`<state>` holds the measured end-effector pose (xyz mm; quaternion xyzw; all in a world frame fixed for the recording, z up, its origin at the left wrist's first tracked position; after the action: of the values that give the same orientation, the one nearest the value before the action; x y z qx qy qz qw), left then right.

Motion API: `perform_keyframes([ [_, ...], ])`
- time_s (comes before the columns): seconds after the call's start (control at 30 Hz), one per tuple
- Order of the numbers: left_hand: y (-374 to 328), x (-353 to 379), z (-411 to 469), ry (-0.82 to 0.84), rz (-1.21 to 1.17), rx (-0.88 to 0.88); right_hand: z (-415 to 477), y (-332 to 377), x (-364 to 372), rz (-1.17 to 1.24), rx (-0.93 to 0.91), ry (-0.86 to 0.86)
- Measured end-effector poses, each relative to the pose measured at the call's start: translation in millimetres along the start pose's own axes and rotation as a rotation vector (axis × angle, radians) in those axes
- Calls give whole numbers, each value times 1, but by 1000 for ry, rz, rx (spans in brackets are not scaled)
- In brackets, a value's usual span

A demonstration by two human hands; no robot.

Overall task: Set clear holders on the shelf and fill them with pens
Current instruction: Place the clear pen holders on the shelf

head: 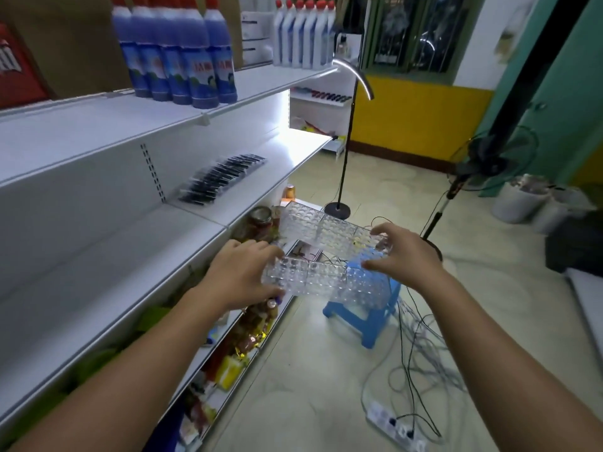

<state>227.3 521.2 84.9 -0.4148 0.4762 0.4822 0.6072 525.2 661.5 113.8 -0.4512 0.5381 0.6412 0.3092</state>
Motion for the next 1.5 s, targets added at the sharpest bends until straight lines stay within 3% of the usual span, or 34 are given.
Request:
perform_keyframes([
  [0.7,146,43,172,-33,-129,197,150,49,34,-80,223,-75],
  [1.5,154,90,388,-25,-67,208,355,-42,16,-48,192,-34],
])
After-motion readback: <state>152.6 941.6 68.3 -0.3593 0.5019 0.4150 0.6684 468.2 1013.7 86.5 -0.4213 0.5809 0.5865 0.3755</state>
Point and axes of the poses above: each hand's wrist, its own z-axis towards the middle knuckle, its own x-axis out of the palm, y = z × x, the point moved 1 cm from there along z, towards the middle knuckle, and after that the axes turned 9 degrees about x, right-handed, at the moved point
